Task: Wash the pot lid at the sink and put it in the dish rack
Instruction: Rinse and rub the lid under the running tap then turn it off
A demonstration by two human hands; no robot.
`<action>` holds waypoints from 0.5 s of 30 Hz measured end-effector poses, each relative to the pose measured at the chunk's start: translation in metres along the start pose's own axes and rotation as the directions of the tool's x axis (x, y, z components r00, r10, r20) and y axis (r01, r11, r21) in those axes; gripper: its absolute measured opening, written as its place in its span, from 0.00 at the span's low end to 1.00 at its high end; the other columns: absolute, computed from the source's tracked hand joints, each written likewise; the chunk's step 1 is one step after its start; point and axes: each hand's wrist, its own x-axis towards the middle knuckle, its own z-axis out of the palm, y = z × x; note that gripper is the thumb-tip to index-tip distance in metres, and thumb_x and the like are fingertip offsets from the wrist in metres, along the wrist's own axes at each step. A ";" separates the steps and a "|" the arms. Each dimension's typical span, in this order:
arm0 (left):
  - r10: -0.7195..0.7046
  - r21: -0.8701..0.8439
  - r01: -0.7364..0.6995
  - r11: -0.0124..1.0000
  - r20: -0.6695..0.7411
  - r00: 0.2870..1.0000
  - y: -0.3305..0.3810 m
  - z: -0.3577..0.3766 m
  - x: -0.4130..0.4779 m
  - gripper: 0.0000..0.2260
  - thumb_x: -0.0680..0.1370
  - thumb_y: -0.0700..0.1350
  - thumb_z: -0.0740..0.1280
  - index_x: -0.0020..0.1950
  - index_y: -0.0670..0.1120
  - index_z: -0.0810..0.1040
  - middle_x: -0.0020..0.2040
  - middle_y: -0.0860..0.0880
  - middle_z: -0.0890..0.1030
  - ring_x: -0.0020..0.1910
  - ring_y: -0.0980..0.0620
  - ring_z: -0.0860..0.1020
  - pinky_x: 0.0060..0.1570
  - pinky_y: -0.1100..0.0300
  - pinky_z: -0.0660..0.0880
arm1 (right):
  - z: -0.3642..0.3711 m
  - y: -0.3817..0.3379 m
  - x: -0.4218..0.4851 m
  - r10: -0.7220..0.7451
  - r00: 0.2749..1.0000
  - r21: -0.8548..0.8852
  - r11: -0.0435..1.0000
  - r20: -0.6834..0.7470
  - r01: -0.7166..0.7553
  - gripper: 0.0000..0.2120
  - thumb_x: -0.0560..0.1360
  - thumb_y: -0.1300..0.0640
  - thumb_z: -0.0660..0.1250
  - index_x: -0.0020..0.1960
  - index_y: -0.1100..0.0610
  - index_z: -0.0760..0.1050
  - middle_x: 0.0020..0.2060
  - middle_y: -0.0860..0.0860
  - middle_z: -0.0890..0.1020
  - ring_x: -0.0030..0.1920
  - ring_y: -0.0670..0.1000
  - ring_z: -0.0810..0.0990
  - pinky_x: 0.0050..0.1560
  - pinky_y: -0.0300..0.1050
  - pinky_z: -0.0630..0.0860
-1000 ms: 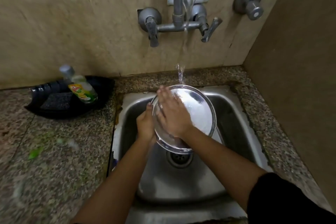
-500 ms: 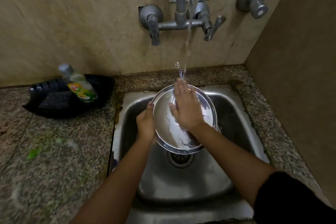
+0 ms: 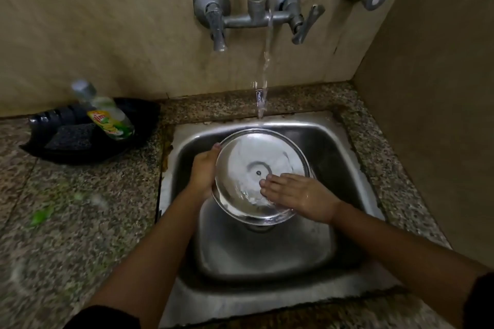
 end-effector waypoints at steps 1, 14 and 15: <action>-0.061 0.036 0.061 0.998 0.003 0.998 0.000 0.000 0.003 0.15 0.81 0.50 0.60 0.48 0.42 0.82 0.45 0.43 0.84 0.45 0.46 0.81 0.47 0.56 0.77 | -0.005 0.004 0.001 -0.002 1.000 0.087 0.996 -0.012 0.003 0.17 0.81 0.59 0.59 0.69 0.56 0.72 0.68 0.50 0.75 0.69 0.50 0.72 0.67 0.48 0.71; 0.140 0.010 -0.140 0.990 0.017 0.990 -0.002 -0.006 0.002 0.19 0.80 0.55 0.60 0.50 0.41 0.82 0.37 0.46 0.82 0.37 0.52 0.81 0.41 0.61 0.79 | -0.041 0.037 0.078 0.862 0.468 0.864 0.074 0.196 -0.498 0.13 0.77 0.56 0.67 0.34 0.58 0.74 0.24 0.42 0.74 0.27 0.37 0.70 0.33 0.36 0.69; 0.220 0.013 -0.220 0.976 -0.031 0.975 0.002 -0.001 0.001 0.16 0.80 0.52 0.60 0.46 0.41 0.80 0.33 0.49 0.79 0.30 0.57 0.78 0.33 0.66 0.75 | -0.035 0.041 0.082 0.890 0.429 0.855 0.099 0.152 -0.509 0.15 0.78 0.54 0.66 0.34 0.58 0.74 0.27 0.43 0.74 0.29 0.38 0.70 0.36 0.38 0.69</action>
